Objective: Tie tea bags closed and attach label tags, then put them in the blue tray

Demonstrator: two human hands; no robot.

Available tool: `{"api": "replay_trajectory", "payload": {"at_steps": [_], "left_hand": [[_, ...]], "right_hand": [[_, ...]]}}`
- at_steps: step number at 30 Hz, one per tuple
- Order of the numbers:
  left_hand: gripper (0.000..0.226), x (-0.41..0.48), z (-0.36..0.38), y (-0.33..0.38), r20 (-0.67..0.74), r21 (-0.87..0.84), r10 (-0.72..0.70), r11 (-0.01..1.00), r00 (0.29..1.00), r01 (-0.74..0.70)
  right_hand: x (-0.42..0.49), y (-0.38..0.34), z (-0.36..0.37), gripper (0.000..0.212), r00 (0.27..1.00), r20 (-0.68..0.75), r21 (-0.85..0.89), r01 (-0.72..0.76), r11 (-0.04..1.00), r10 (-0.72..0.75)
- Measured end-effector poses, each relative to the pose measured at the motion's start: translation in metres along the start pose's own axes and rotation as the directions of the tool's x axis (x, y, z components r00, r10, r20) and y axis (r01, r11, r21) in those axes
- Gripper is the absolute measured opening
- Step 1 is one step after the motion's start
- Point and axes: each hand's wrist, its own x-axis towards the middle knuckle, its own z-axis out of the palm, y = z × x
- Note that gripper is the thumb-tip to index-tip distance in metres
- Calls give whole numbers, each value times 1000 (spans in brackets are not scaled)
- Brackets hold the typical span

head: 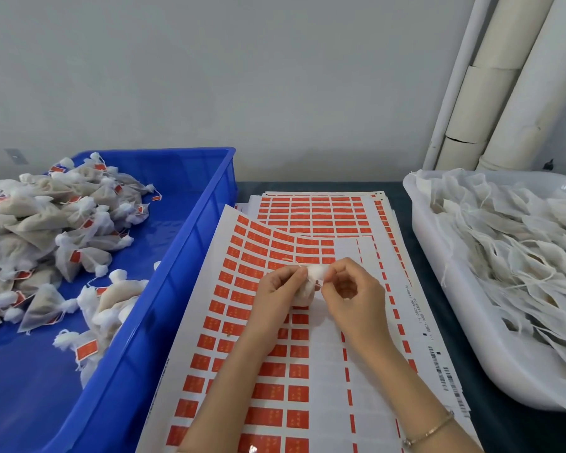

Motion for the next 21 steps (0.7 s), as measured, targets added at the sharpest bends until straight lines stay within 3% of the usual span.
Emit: {"api": "replay_trajectory", "payload": {"at_steps": [7,15,21], "left_hand": [[19,-1,0,2,-12,-11,20,1000,1000,-20],[30,-3,1,3,26,31,75,997,997,-76],[20,-4,2,2,69,113,70,991,995,-77]], "right_hand": [[-5,5,2,14,988,-34,-233,136,963,-147],[-3,4,2,4,998,7,-187,56,981,-56],[-1,8,-3,18,999,20,-228,-34,973,39]]}}
